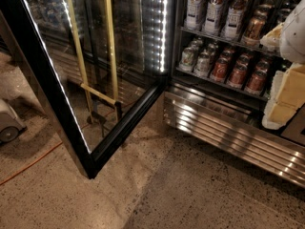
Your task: Close left fridge door
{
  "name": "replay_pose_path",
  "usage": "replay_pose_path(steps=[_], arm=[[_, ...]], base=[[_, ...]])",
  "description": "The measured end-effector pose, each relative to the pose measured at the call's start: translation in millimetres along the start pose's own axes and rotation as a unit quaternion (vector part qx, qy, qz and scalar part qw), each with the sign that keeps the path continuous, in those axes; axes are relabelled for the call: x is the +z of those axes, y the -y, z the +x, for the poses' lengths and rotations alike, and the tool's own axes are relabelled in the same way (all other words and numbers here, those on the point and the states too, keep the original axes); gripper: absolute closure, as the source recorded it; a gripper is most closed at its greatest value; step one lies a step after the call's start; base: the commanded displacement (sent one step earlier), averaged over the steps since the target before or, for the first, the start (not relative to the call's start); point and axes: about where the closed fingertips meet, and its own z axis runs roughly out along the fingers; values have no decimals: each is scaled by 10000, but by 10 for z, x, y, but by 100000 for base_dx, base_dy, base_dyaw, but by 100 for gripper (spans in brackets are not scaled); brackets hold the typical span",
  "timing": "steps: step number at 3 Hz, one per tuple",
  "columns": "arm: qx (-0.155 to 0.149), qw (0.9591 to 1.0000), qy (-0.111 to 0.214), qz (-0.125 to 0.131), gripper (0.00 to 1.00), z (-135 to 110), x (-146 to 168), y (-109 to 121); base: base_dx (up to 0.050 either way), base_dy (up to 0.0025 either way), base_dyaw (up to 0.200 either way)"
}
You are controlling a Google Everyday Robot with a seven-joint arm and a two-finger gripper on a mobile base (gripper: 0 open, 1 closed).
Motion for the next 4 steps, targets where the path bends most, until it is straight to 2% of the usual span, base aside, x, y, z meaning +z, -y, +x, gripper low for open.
replay_pose_path(steps=[1,2,3,4], arm=[[0,10000,0,0,0,0,0,0],[0,10000,0,0,0,0,0,0],[0,10000,0,1,0,0,0,0],[0,10000,0,1,19,0,0,0]], base=[[-4290,211,-10142],[1,-2,20026],[0,0,0],[0,0,0]])
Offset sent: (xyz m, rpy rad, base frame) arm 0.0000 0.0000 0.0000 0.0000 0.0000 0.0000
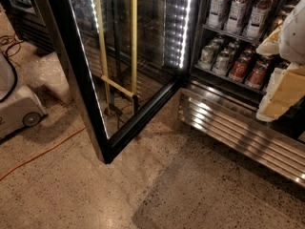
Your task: Close left fridge door
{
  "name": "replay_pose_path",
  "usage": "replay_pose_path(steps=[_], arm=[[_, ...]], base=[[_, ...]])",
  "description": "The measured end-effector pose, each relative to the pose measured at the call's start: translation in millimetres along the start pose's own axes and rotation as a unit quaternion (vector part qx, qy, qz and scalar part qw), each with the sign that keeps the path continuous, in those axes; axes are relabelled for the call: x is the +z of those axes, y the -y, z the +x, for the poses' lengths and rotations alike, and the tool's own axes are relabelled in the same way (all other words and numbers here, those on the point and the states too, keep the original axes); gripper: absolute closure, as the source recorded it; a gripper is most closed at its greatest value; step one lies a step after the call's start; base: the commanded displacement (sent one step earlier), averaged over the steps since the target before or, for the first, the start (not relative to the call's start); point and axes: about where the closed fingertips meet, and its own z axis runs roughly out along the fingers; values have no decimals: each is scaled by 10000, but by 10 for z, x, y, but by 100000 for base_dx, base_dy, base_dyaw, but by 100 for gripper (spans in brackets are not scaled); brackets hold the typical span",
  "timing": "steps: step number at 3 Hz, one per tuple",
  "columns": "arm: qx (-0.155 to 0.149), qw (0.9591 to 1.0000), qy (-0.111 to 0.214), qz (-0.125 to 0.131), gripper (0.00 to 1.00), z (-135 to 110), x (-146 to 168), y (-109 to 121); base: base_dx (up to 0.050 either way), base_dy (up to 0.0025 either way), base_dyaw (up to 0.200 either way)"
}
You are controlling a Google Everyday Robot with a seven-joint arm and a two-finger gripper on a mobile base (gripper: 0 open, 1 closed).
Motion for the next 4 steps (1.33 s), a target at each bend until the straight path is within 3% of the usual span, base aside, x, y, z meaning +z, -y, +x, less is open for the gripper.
replay_pose_path(steps=[3,4], arm=[[0,10000,1,0,89,0,0,0],[-23,9994,332,-34,100,-91,32,-248]], base=[[0,0,0],[0,0,0]])
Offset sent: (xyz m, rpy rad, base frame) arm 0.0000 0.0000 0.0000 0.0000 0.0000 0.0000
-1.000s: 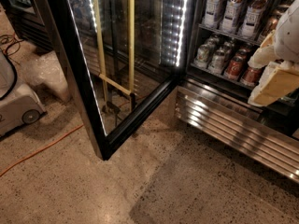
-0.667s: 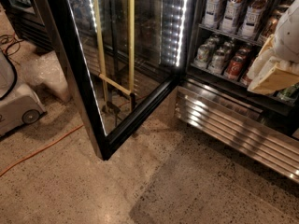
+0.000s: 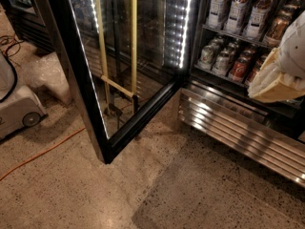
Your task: Close left fridge door
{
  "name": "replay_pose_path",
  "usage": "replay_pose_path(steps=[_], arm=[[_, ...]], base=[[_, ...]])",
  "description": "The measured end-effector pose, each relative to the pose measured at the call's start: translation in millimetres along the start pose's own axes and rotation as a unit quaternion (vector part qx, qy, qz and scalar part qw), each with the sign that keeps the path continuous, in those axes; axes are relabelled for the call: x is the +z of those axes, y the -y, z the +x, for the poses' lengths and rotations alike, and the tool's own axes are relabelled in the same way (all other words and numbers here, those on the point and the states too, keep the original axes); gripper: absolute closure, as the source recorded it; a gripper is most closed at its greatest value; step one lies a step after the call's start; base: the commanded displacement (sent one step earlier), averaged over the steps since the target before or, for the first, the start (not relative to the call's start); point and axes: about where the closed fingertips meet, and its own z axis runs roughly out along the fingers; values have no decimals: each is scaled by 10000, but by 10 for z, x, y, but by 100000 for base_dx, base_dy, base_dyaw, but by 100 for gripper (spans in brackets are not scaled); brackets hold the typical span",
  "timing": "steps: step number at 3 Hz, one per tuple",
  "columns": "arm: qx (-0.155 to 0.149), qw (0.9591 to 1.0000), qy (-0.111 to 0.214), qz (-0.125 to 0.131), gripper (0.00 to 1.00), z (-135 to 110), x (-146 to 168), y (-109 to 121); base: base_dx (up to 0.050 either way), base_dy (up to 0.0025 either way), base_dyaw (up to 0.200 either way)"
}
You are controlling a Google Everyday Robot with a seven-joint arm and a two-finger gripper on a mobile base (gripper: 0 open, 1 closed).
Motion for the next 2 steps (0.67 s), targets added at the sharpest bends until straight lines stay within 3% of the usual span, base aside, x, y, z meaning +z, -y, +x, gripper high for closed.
replay_pose_path(steps=[1,2], arm=[[86,9982,586,16,100,-39,111,-438],[320,9921,1216,-9,100,-54,447,-786]], base=[[0,0,0],[0,0,0]])
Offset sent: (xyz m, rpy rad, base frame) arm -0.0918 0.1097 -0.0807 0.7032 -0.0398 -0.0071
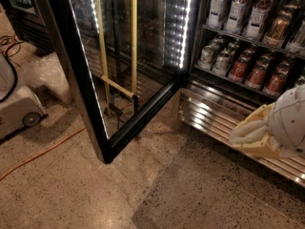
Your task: Close left fridge door
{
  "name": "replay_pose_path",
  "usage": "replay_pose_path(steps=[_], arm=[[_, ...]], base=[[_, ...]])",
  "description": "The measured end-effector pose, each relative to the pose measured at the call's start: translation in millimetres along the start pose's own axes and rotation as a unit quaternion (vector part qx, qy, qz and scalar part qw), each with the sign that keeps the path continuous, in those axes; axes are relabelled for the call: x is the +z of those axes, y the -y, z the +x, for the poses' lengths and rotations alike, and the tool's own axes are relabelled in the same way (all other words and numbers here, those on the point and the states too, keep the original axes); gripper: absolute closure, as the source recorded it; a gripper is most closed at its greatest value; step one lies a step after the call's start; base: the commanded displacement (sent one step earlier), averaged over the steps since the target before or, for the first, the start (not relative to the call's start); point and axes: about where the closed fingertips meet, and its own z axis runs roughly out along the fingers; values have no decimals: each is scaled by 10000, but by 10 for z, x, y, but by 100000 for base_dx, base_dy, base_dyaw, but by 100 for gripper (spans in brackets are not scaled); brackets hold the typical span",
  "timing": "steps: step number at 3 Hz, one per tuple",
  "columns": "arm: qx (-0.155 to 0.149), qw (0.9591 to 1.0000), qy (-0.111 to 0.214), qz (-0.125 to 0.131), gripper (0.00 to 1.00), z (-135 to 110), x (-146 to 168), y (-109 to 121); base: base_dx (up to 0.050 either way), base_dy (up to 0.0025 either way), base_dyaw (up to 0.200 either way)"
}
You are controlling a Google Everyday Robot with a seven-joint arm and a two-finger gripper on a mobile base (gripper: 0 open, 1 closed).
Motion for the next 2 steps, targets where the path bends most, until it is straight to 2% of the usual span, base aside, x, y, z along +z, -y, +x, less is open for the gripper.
replay_pose_path(steps=[1,2], arm=[[180,9993,301,-114,100,-42,110,-117],[169,9993,311,-110,100,-67,94,-106]], base=[[0,0,0],[0,0,0]])
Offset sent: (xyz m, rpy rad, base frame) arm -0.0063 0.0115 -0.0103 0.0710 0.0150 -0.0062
